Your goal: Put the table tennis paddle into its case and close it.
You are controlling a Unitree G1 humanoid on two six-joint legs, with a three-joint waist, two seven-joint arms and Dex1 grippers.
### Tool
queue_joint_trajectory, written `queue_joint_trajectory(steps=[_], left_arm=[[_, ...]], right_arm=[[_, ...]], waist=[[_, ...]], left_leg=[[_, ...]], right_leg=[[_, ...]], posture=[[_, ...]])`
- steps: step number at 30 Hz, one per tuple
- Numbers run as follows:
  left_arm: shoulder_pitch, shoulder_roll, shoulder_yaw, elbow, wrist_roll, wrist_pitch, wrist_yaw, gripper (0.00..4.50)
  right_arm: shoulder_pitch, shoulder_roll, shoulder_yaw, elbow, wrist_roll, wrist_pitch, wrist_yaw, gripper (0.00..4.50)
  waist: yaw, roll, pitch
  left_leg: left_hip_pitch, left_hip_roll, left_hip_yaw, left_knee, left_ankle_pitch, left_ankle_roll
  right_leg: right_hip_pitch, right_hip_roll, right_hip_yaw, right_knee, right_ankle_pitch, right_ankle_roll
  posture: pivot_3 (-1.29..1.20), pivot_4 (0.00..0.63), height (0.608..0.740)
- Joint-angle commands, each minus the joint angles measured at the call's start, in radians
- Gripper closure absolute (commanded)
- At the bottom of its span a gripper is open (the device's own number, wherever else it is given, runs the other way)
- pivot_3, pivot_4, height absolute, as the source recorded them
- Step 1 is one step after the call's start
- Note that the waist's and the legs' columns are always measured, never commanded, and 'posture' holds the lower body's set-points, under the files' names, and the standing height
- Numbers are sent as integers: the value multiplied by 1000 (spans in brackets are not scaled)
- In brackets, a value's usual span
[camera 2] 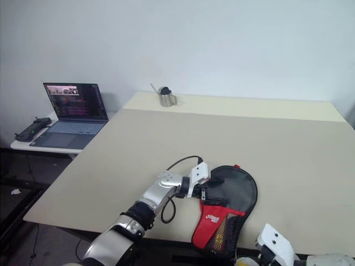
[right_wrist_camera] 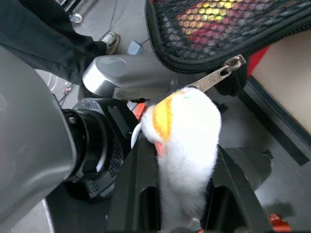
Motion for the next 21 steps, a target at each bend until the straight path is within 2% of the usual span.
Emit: queue_joint_trajectory(steps=[1,7,14,20,21], left_arm=[[23,1,-56,81,89,14,35,0],[14,-11,-56,95,90,5,41,0],[9,-18,-54,106,92,-5,42,0],[9,-19,-52,111,94,-10,47,0],[9,-18,-52,111,94,-10,47,0]], right_arm=[[21,-51,121,-80,187,-21,-14,3985],[41,-190,190,-80,322,-132,-113,3985],[70,-330,253,-80,376,-272,-175,3985],[-13,-326,333,-80,364,-305,-259,3985],[-20,-310,331,-80,373,-299,-287,3635]], waist=[[0,0,0],[0,0,0],[1,0,0],[3,-1,0],[3,-1,0]], left_leg=[[0,0,0,0,0,0],[0,0,-2,0,0,0],[0,-1,-3,0,0,0],[0,-1,-5,0,0,0],[0,-1,-5,0,0,0]], right_leg=[[1,0,0,0,0,0],[3,0,-2,-1,0,0],[3,-1,-3,-3,-1,1],[4,-1,-5,-6,-1,1],[4,-1,-5,-6,-1,1]], posture=[[0,150,740],[0,150,740],[0,150,740],[0,150,740],[0,150,740]])
